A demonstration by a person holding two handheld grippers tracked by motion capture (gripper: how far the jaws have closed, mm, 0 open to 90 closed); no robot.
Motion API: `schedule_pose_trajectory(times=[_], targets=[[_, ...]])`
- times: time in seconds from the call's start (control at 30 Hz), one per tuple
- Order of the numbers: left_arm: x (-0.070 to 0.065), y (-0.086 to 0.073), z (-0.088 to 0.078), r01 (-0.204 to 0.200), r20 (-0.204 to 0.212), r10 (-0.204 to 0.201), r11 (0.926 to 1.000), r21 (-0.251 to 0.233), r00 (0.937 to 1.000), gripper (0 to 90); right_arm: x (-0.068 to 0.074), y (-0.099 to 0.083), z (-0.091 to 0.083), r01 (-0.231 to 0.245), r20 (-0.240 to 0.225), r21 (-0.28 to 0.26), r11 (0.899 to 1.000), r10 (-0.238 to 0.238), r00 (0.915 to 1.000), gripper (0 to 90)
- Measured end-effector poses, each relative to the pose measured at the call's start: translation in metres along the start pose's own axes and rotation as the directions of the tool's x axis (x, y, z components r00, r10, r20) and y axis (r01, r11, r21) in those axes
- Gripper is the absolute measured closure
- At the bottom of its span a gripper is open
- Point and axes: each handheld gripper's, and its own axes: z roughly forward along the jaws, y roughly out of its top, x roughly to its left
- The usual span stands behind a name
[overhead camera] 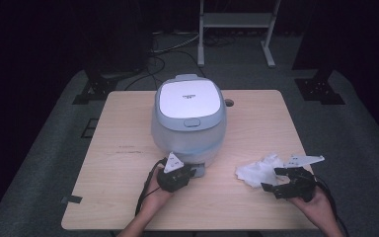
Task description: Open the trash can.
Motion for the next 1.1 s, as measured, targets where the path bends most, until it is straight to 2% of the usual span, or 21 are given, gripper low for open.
schedule_pose_trajectory(times=[0.27,0.53,0.7,1.1], targets=[[-0.002,-0.002,0.001,0.009,-0.017,-0.009,1.0,-0.002,0.9998,74.6,0.0,0.001,0.002,0.009,0.007,0.013,1.0,-0.009,0.9999,18.0],[-0.003,-0.004,0.003,-0.004,-0.024,0.004,1.0,0.003,0.9997,74.6,0.002,0.002,0.006,0.021,-0.003,0.03,0.999,-0.021,0.9998,18.1],[-0.002,-0.004,0.004,0.009,-0.021,-0.009,0.9999,0.006,0.9997,75.6,0.003,0.003,0.008,0.027,-0.014,0.04,0.999,-0.026,0.9996,18.1],[-0.004,-0.005,0.009,-0.019,-0.042,0.021,0.9988,0.046,0.9989,75.7,0.0,0.009,0.017,0.037,-0.027,0.07,0.997,-0.035,0.999,18.1]])
